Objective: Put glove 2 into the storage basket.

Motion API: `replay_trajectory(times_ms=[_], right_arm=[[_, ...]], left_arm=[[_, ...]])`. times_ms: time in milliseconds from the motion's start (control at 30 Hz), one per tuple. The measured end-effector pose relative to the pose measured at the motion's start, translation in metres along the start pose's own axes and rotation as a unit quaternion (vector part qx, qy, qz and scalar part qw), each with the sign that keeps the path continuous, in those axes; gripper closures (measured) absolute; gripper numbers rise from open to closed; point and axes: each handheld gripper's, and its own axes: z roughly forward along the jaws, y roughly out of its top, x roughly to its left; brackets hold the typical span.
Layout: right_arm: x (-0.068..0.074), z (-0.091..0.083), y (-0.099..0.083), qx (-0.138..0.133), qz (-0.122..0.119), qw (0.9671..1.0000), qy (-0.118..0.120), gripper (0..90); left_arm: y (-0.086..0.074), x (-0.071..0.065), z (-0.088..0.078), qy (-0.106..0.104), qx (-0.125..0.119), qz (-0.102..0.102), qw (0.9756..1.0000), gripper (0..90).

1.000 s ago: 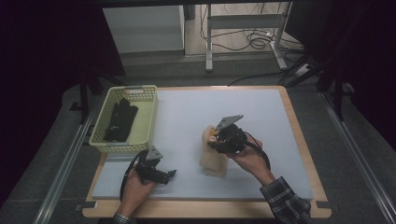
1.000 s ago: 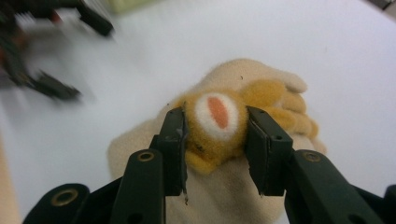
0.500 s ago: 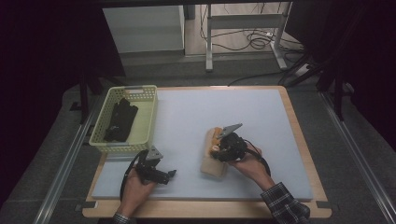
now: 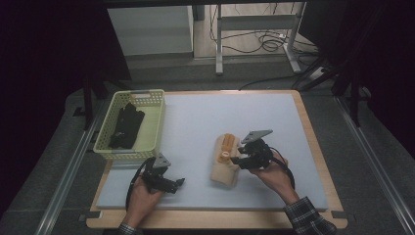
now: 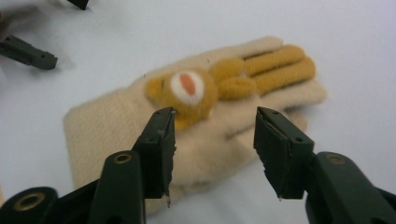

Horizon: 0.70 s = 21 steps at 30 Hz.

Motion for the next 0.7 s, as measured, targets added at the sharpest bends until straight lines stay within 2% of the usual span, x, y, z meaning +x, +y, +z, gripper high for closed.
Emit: replay_trajectory(times_ms=[133,233,333,467,567,600,667,700], right_arm=[[0.002,-0.005,-0.011,-0.008,0.011,0.9998,0.010,61.5],[0.006,-0.006,-0.018,-0.013,0.017,0.9996,0.018,62.4],[0.010,-0.003,-0.020,-0.022,0.015,0.9995,0.018,56.3],[0.012,0.010,-0.010,-0.034,0.020,0.9991,0.012,43.2],[0.013,0.024,-0.001,-0.040,0.024,0.9988,0.016,40.2],[0.015,0.030,0.002,-0.037,0.017,0.9991,0.010,41.1],[0.018,0.037,0.004,-0.023,0.005,0.9997,-0.004,54.8],[0.019,0.039,0.005,-0.022,-0.001,0.9997,-0.011,57.7]], left_arm=[[0.000,0.000,0.000,0.000,0.001,-0.001,1.0000,0.9],[0.000,0.000,0.000,0.000,0.001,-0.001,1.0000,0.9],[0.000,0.000,0.000,0.000,0.001,0.000,1.0000,0.9],[0.000,0.000,0.000,0.000,0.001,0.001,1.0000,0.9],[0.000,0.000,0.000,0.000,0.001,0.001,1.0000,0.9],[0.000,0.000,0.000,0.000,0.001,0.001,1.0000,0.9],[0.000,0.000,0.000,0.000,0.001,0.001,1.0000,1.0],[0.000,0.000,0.000,0.000,0.001,0.002,1.0000,1.0]])
